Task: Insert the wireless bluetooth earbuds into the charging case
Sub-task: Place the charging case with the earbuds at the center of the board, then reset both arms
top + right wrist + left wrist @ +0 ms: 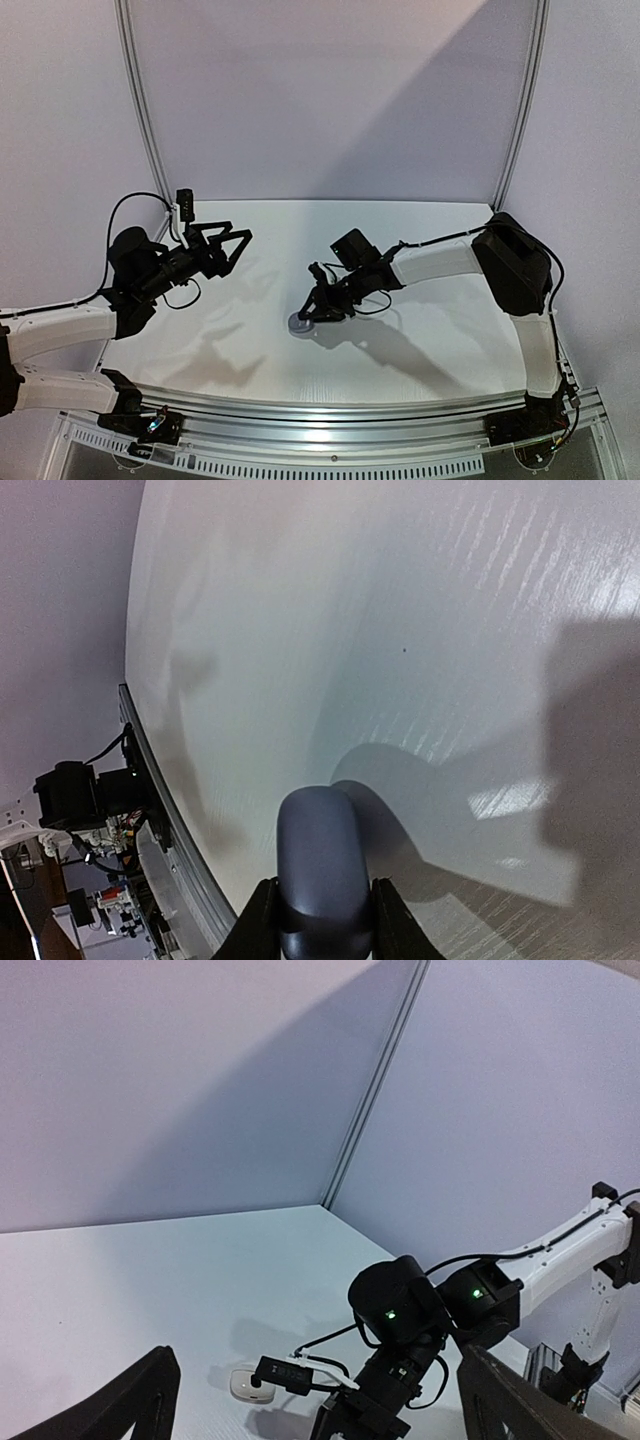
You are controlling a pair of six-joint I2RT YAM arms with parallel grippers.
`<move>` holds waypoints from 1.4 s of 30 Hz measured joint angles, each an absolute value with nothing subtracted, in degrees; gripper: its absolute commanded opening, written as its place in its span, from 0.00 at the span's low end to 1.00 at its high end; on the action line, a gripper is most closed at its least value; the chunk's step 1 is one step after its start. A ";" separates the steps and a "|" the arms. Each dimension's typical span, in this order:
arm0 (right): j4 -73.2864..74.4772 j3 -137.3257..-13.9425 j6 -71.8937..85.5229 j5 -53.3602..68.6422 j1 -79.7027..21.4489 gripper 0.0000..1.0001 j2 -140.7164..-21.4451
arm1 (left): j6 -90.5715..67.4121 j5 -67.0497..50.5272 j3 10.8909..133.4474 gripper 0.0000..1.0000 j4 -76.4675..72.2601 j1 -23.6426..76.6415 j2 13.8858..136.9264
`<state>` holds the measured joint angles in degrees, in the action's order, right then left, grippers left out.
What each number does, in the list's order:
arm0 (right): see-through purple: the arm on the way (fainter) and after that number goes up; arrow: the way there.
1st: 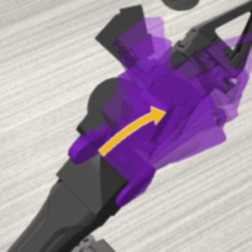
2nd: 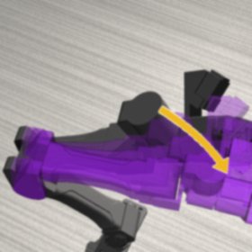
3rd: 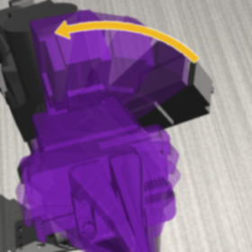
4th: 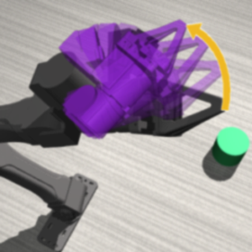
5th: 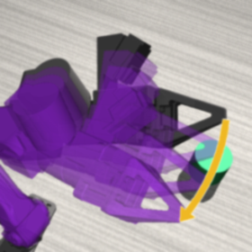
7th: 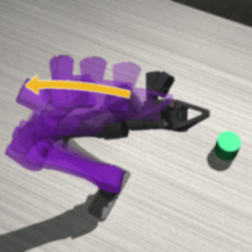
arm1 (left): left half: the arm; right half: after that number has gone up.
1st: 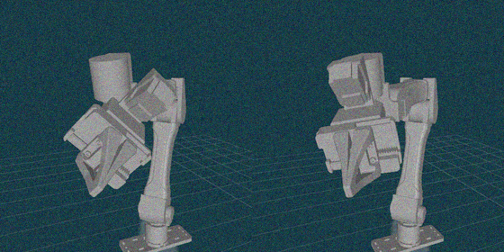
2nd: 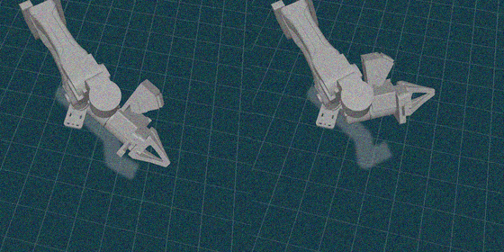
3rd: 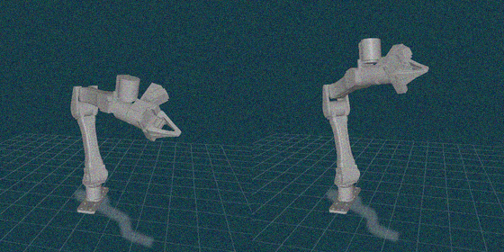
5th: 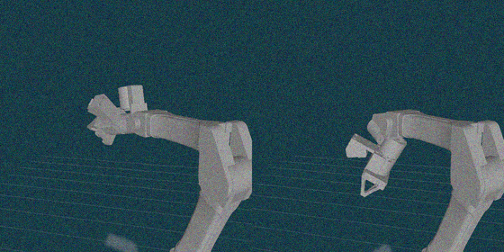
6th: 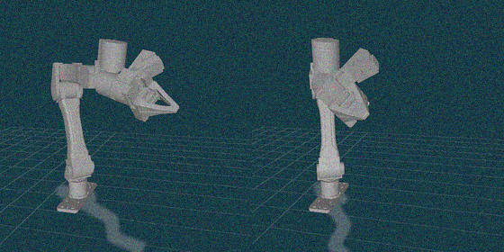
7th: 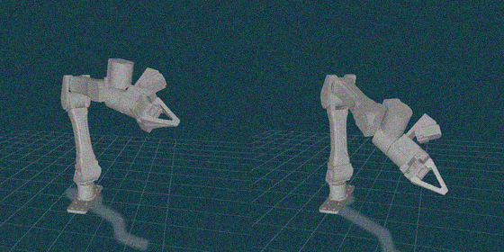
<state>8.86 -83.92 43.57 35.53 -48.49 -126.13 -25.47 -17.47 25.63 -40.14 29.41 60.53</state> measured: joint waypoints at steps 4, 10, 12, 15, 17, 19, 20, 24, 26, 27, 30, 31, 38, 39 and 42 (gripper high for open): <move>10.00 -84.16 44.07 35.99 -48.49 0.84 -126.32 | -25.36 -17.30 25.63 0.99 -39.97 29.41 60.49; 16.80 -88.73 40.82 33.10 -48.38 0.99 -126.10 | -25.04 -16.49 25.63 0.99 -39.57 29.41 60.40; 19.44 -88.82 39.64 30.79 -48.07 0.99 -125.34 | -24.91 -15.46 25.67 0.99 -39.44 29.41 60.34; 23.51 -88.64 38.35 26.28 -46.76 0.99 -122.74 | -24.53 -12.69 25.69 0.99 -38.65 29.41 60.07; 24.95 -87.92 38.02 22.98 -45.06 0.99 -119.50 | -24.08 -10.02 25.80 0.99 -37.67 29.41 59.83; 26.00 -86.54 38.11 19.31 -42.24 0.99 -114.63 | -23.75 -6.70 26.15 0.99 -35.90 29.41 59.75; 26.15 -85.73 38.33 17.50 -40.51 0.99 -112.14 | -23.68 -4.43 26.39 0.99 -34.50 29.41 59.75; 26.65 -81.25 40.16 10.83 -31.68 0.99 -102.83 | -23.14 3.84 26.98 0.99 -28.12 29.41 59.92; 26.44 -77.45 40.95 5.58 -26.98 0.99 -98.89 | -22.52 7.16 27.00 0.99 -25.06 29.39 60.18; 26.44 -75.13 41.21 2.22 -24.97 0.99 -97.10 | -22.26 8.91 27.09 0.99 -23.24 29.30 60.45; 26.98 -68.51 41.47 -6.92 -21.45 0.99 -93.01 | -21.41 13.69 28.21 0.99 -17.69 28.80 62.02; 26.96 -66.19 41.54 -9.23 -20.18 0.99 -91.74 | -20.99 15.00 28.80 0.99 -16.12 28.47 62.74; 24.38 -56.27 38.63 -20.62 -11.81 0.99 -84.60 | -18.04 18.13 33.89 0.99 -7.27 18.68 66.59; 23.64 -55.51 37.98 -22.48 -11.00 0.99 -84.01 | -17.56 18.06 34.48 0.99 -6.44 17.02 66.72; 20.69 -52.49 35.57 -28.53 -10.04 0.99 -82.35 | -16.58 18.28 35.16 0.99 -5.74 13.30 66.61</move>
